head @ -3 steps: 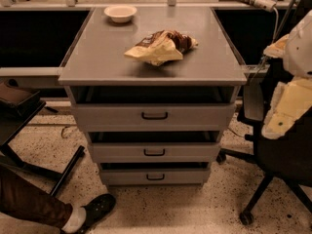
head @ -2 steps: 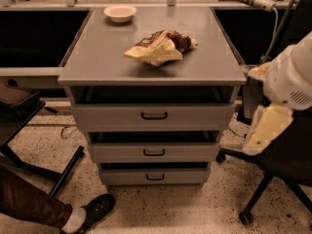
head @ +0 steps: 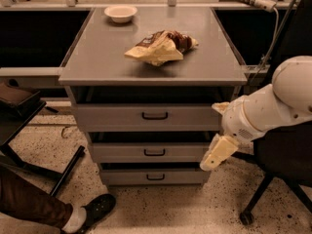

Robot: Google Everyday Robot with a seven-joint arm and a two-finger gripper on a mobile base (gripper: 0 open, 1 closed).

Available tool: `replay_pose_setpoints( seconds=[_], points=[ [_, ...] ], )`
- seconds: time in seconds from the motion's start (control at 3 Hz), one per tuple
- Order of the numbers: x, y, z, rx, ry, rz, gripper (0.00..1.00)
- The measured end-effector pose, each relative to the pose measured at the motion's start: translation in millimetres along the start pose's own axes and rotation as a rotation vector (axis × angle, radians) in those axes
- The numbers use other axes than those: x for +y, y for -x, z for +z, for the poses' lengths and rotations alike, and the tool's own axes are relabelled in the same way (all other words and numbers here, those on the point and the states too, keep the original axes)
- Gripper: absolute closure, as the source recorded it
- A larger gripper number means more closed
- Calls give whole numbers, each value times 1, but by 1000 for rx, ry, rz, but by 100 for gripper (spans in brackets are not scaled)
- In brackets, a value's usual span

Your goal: Open top drawer

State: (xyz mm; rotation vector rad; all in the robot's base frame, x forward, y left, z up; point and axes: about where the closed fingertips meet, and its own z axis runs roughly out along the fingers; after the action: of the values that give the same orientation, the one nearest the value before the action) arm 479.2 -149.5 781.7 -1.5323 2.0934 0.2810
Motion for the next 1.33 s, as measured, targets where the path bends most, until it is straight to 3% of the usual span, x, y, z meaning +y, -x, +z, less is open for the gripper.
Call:
replay_pose_setpoints(
  seconds=[0.33, 0.67, 1.33],
  points=[
    [0, 0, -1, 2, 1, -1, 0],
    [0, 4, 12, -19, -25, -56, 0],
    [-27, 23, 83, -73, -137, -181, 0]
  ],
)
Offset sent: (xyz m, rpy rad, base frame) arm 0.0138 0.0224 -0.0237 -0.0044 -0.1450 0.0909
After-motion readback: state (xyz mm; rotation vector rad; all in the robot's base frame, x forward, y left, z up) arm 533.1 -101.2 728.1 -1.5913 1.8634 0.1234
